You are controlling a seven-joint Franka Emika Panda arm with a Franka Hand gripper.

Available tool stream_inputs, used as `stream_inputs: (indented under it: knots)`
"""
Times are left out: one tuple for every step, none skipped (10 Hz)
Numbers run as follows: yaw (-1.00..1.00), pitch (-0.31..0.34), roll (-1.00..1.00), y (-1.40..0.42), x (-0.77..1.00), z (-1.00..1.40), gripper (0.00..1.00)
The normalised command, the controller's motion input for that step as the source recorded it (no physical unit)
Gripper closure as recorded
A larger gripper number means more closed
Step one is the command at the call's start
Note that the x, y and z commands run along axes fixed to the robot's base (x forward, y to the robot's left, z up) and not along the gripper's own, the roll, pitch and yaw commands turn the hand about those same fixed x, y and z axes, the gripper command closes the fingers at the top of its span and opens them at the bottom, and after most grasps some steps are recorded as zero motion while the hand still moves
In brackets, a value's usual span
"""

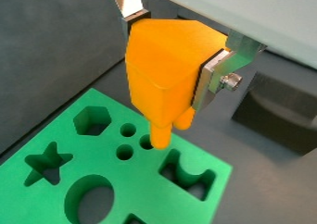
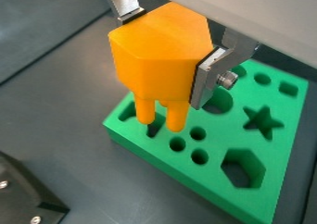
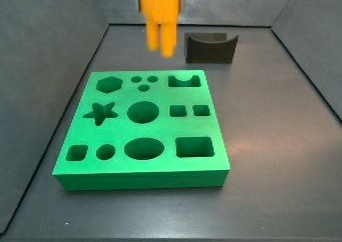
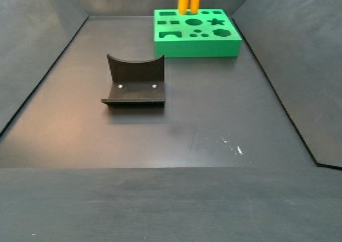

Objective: Insert the 3 prong object.

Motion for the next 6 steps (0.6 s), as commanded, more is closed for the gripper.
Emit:
stream_inputs:
  knots:
    - [-0.04, -0.124, -0.06, 0.00, -0.34, -0.74, 1.00]
    - [0.00, -0.137, -0.05, 0.00, -0.34, -0.65, 1.00]
    - [0.00, -0.096, -0.03, -0.02, -0.26, -0.53, 1.00]
    - [0.00, -0.070, 0.00, -0.09, -0.23, -0.43, 1.00]
    - [0.13, -0.083, -0.01, -0.15, -0.13, -0.37, 1.00]
    - [0.16, -0.091, -0.05, -0.17, -0.05, -0.34, 1.00]
